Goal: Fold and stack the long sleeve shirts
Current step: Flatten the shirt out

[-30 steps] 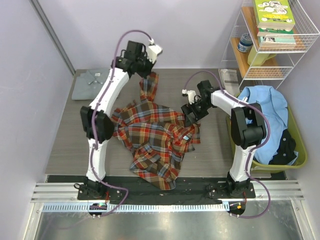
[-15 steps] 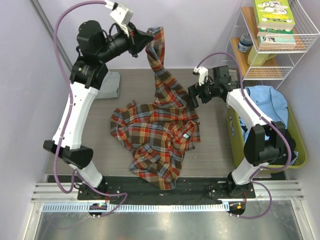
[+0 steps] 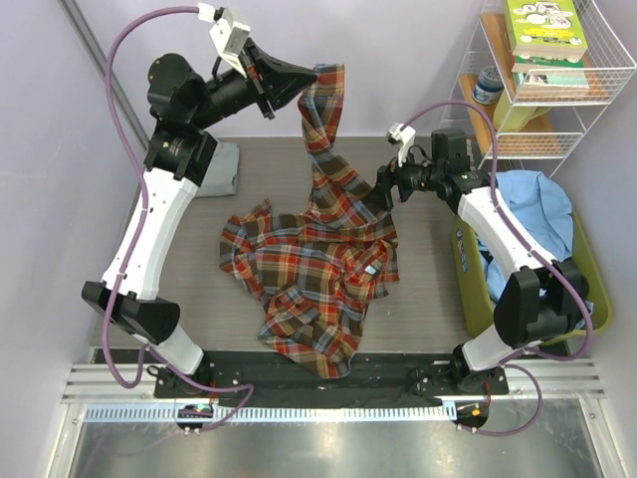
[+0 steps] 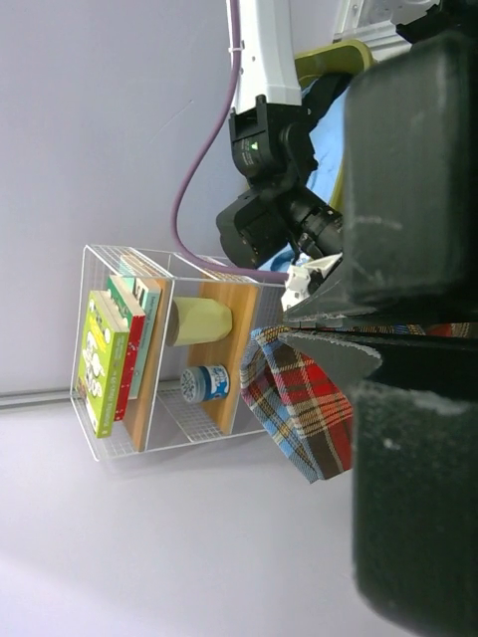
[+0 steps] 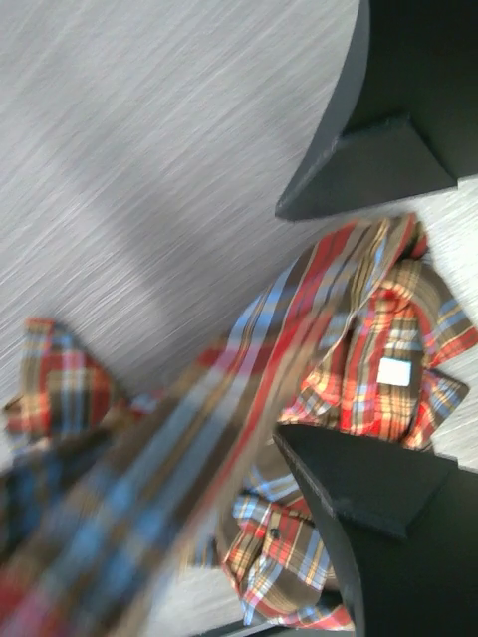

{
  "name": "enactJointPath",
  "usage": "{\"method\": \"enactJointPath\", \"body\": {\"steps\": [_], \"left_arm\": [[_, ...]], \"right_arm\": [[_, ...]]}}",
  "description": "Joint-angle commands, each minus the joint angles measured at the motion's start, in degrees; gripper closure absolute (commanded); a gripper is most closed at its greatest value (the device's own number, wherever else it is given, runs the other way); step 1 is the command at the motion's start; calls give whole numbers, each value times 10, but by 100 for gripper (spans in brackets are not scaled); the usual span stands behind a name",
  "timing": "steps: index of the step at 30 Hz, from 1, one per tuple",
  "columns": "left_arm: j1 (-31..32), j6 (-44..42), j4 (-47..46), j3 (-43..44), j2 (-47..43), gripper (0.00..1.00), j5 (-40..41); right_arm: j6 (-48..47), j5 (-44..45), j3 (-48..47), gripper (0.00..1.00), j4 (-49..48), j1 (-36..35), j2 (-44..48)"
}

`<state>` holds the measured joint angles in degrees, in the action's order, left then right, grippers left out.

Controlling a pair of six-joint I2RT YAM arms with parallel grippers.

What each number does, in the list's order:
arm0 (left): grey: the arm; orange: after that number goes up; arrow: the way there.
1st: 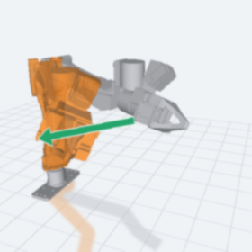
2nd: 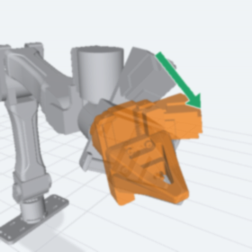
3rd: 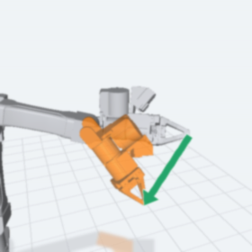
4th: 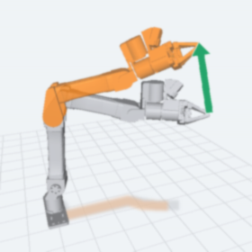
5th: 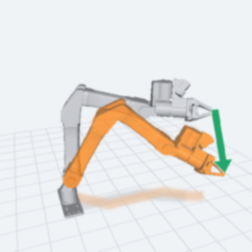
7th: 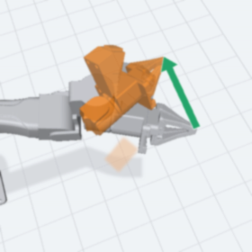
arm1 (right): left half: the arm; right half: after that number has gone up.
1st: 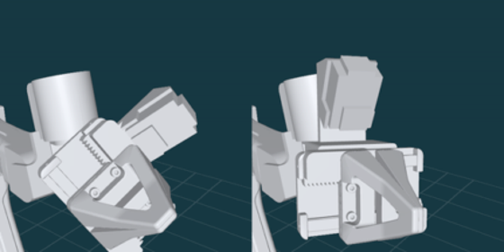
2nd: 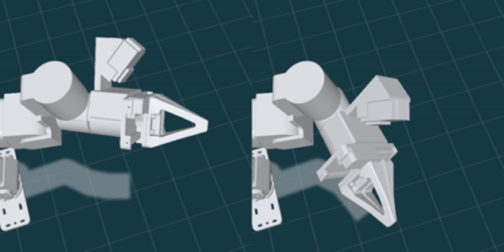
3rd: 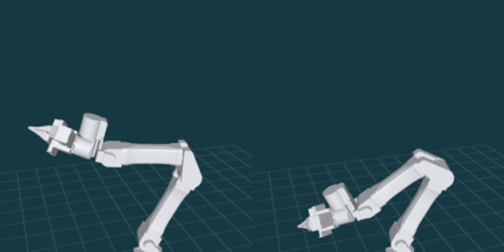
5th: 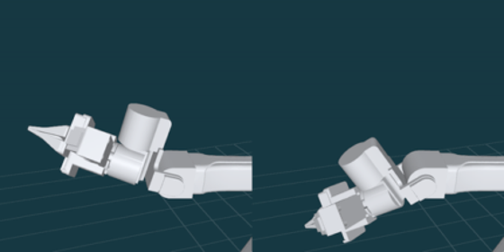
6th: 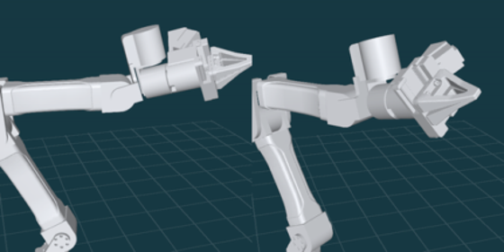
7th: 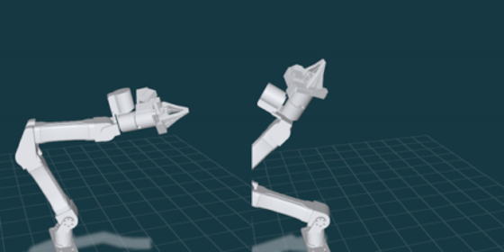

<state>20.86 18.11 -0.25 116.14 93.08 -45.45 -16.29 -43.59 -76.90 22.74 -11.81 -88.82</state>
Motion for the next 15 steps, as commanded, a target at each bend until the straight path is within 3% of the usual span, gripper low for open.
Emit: {"method": "enactJointPath", "body": {"steps": [1, 2, 5, 7, 8, 9, 12, 14, 15], "left_arm": [[-6, 14, -55, 7, -17, 100, 0], [-6, 24, -59, 9, -14, 100, 0], [-6, 41, -75, 16, -11, 100, 0], [-6, 40, -67, 24, -11, 100, 0], [-7, 39, -63, 29, -14, 100, -2], [-9, 35, -59, 29, -18, 100, -3], [-15, 0, -21, 12, -46, 100, -6], [-16, -21, 17, -29, -68, 100, -48], [2, -45, 55, -49, -95, 100, -107]], "right_arm": [[-3, -39, 4, 23, -49, -24, 45], [-10, -20, 5, 30, -47, -32, 44], [-25, 35, 3, 26, -49, -47, 22], [-16, 44, 0, 29, -57, -47, -2], [-10, 53, -1, 39, -64, -48, -7], [-2, 75, -2, 58, -82, -48, -16], [27, 111, -27, 99, -82, -37, -22], [50, 120, -41, 99, -78, -13, -12], [54, 121, -44, 99, -74, -7, -7]]}}
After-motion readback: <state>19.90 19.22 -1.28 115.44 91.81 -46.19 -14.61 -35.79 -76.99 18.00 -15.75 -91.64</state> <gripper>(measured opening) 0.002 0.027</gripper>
